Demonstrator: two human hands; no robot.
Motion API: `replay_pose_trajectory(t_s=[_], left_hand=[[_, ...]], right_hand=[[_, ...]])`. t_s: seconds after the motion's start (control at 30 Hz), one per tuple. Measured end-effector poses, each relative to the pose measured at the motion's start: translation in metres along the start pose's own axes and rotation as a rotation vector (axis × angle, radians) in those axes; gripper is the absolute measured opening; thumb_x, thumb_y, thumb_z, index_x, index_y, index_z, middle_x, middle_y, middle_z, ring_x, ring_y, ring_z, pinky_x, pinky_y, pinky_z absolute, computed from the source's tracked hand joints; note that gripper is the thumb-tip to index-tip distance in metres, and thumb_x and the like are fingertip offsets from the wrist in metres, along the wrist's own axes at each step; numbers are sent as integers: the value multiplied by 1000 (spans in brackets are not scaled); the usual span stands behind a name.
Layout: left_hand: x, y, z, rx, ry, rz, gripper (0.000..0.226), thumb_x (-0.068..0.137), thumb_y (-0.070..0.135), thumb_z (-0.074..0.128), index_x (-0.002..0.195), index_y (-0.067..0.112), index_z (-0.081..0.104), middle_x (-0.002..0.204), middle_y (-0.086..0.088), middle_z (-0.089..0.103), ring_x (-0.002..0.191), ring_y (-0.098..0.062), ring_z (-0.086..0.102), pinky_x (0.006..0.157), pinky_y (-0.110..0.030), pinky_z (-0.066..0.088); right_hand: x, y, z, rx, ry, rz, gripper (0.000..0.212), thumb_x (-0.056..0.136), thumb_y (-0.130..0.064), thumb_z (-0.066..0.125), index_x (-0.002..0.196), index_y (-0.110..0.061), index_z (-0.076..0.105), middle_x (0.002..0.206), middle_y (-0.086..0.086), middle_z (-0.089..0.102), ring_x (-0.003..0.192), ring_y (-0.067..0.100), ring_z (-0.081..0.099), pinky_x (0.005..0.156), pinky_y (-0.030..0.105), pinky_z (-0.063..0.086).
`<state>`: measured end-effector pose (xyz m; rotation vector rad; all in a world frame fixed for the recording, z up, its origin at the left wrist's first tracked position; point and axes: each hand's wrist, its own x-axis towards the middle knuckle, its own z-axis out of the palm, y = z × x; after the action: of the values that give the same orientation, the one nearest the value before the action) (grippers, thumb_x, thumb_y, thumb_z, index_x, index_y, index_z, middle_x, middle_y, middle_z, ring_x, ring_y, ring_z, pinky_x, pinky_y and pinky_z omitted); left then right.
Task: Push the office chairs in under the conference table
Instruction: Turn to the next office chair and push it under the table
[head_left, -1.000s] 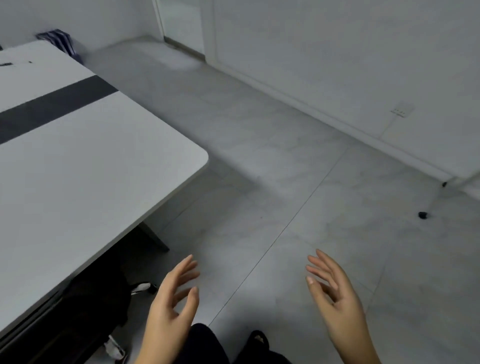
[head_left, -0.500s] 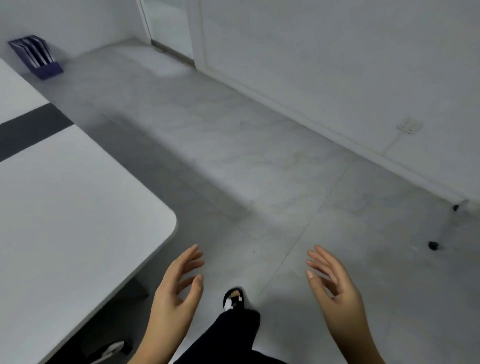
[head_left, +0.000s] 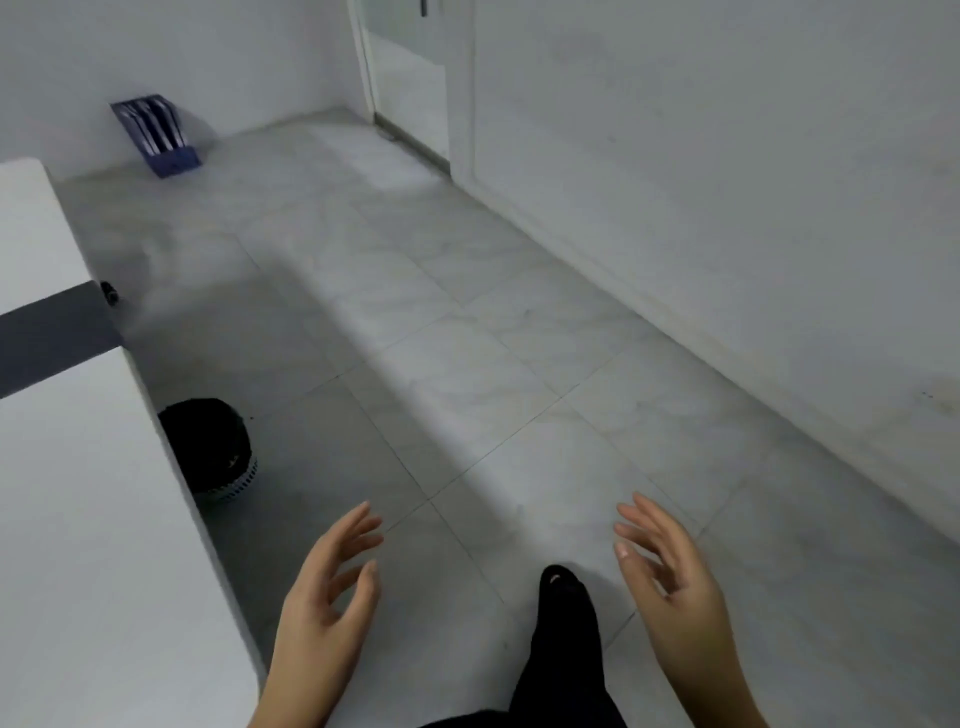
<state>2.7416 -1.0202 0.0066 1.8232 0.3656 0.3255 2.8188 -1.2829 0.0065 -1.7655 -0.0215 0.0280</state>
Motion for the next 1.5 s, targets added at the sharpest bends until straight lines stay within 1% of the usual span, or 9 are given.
replay_pose_trajectory(t_s=[0.1,0.3,0.47,0.53,0.67,0.93,1.27,1.4,1.5], left_hand=[[47,8,40,-18,97,-23,42,74,38,55,109,61,50,115,22,60,103,-1,61,82,-10,48],[127,32,102,-9,253,-88,47,80,24,56,109,61,49,115,22,60,104,-1,60,83,-10,48],[189,33,121,5,349,-175,51,77,21,52,106,64,50,112,24,61,104,-3,60,85,-22,52],[221,28,122,9,379,-190,52,77,21,52,105,64,50,111,24,61,103,-2,60,84,-18,51],[304,15,113,-4,423,-199,51,77,20,51,105,63,51,110,25,61,103,-1,60,81,-8,48],[491,11,54,-29,480,-160,42,73,35,54,106,61,52,115,19,60,104,-2,61,82,-10,49],[668,-20,2,-13,567,-244,64,87,0,55,103,61,52,113,14,60,102,1,60,79,-6,47],[762,-33,-24,-2,663,-262,48,79,19,51,109,56,50,112,19,60,104,-1,59,81,-6,46],[829,-33,-43,-10,743,-247,51,79,19,51,106,62,50,111,20,61,103,-1,60,82,-7,47]], right_hand=[[80,-1,-12,-21,-115,-16,47,84,-1,58,113,-38,53,112,-20,63,102,-1,60,79,6,45],[221,-8,-23,-35,-275,-37,44,85,-1,57,114,-34,53,112,-23,61,100,0,61,78,6,45],[312,-4,5,-20,-375,-21,45,84,1,57,111,-35,55,112,-23,62,99,2,62,77,6,46],[350,-2,24,-23,-418,-15,45,85,0,57,111,-37,54,112,-24,61,100,2,61,77,7,46],[428,-6,76,-39,-463,-41,47,85,-1,57,106,-43,58,111,-24,62,99,2,62,77,7,46],[582,-52,192,-22,-474,-96,41,85,-1,57,111,-32,56,113,-20,61,98,2,62,78,6,46],[747,-70,332,-76,-590,-73,36,87,-6,57,115,-28,57,114,-22,61,102,1,60,80,6,46],[835,-86,409,-66,-679,-87,37,87,-5,56,112,-32,56,109,-15,65,100,0,60,78,4,45],[900,-111,468,-55,-719,-121,35,87,-6,57,112,-29,57,110,-15,65,99,2,61,78,5,45]])
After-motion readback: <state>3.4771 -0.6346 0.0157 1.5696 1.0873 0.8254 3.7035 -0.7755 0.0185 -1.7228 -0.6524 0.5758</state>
